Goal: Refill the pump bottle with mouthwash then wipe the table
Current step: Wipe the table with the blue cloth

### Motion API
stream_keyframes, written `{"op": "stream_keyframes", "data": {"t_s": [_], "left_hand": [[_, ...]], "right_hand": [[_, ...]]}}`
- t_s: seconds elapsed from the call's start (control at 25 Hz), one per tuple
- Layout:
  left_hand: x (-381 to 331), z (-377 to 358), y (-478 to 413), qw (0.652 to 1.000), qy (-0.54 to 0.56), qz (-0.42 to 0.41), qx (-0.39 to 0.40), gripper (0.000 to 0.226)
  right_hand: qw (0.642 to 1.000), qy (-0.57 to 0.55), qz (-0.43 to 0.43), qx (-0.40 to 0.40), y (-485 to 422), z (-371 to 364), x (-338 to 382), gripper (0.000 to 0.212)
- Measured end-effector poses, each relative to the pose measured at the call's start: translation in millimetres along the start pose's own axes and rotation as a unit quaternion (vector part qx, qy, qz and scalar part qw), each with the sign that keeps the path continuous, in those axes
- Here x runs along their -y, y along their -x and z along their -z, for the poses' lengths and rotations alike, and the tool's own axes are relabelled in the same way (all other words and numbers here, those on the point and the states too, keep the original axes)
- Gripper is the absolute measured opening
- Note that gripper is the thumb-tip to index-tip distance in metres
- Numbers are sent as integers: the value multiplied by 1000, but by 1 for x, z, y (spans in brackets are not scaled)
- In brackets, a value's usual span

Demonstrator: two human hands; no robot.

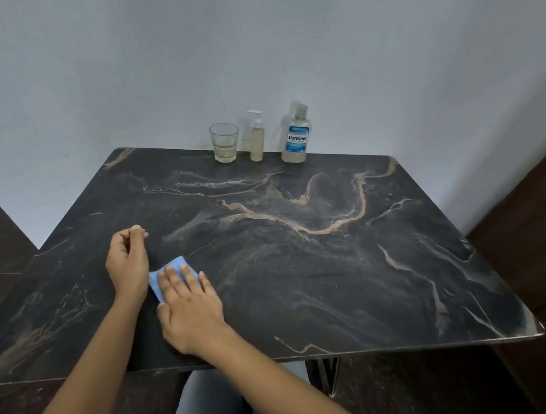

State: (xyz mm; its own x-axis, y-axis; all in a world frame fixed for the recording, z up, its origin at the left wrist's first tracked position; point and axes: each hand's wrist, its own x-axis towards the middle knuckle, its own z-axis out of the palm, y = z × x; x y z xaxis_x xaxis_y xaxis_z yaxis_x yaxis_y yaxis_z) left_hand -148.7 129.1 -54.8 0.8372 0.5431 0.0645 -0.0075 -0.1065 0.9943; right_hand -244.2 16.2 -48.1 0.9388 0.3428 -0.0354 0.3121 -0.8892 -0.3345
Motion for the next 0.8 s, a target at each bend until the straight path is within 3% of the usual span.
{"op": "stream_keyframes", "data": {"t_s": [0.12, 0.24, 0.4, 0.56, 0.68, 0.8], "left_hand": [[-1, 3, 8, 1000, -7, -3, 12, 30], [-4, 1, 11, 1000, -16, -6, 13, 27], [-1, 0, 12, 1000, -21, -9, 21, 30], [-2, 1, 17, 999, -15, -12, 30, 29], [-2, 3, 18, 1000, 9, -14, 24, 24], [0, 2, 15, 1000, 23, -5, 14, 22]], "right_hand": [[1000, 1, 8, -14, 42, 9, -32, 56], [991, 18, -115, -72, 80, 32, -108, 56], [943, 32, -310, -118, 120, 75, -217, 55], [905, -9, -410, -113, 80, 105, -262, 56], [914, -24, -395, -87, 7, 109, -238, 57], [961, -11, -269, -56, -58, 85, -156, 57]]}}
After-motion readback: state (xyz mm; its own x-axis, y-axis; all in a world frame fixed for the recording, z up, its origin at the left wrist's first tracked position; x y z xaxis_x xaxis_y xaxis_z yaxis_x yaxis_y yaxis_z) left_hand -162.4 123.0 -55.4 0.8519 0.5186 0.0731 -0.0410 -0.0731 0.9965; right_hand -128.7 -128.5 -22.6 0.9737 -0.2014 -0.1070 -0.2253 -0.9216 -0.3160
